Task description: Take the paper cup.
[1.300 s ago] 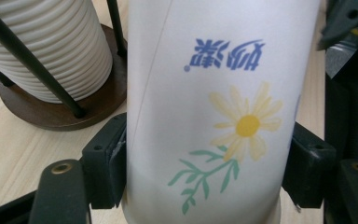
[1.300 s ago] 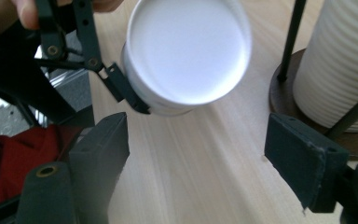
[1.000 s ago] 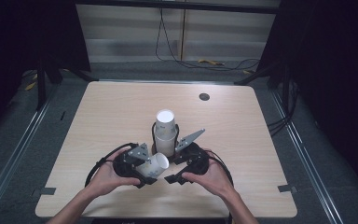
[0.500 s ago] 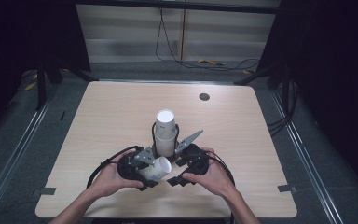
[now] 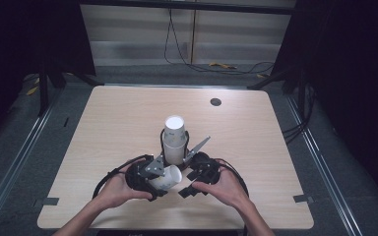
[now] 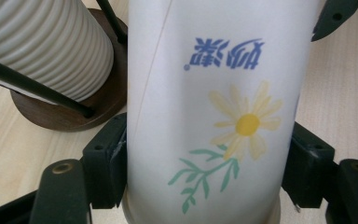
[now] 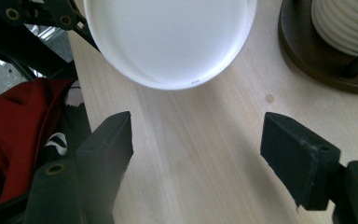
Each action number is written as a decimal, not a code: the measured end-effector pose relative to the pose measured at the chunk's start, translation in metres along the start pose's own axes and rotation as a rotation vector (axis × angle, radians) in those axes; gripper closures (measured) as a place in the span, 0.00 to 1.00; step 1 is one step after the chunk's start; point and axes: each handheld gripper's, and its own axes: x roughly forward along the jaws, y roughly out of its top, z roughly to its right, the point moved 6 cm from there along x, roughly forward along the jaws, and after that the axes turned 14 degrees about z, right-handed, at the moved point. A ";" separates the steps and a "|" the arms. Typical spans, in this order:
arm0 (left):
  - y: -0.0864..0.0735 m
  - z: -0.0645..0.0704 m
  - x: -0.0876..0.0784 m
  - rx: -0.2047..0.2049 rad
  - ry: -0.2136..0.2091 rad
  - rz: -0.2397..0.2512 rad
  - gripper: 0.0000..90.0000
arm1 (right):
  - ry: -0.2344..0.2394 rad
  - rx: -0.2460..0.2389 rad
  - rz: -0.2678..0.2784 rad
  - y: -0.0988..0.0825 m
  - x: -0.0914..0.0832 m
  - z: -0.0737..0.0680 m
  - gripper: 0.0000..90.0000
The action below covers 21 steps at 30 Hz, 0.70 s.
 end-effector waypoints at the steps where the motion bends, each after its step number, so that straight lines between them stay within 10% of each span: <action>1: 0.000 0.000 0.000 0.006 0.007 -0.003 0.32 | 0.002 -0.001 -0.002 0.000 -0.001 0.001 0.28; 21: 0.004 0.008 0.010 0.062 -0.008 -0.075 0.32 | 0.039 0.016 -0.016 0.009 -0.002 -0.004 0.25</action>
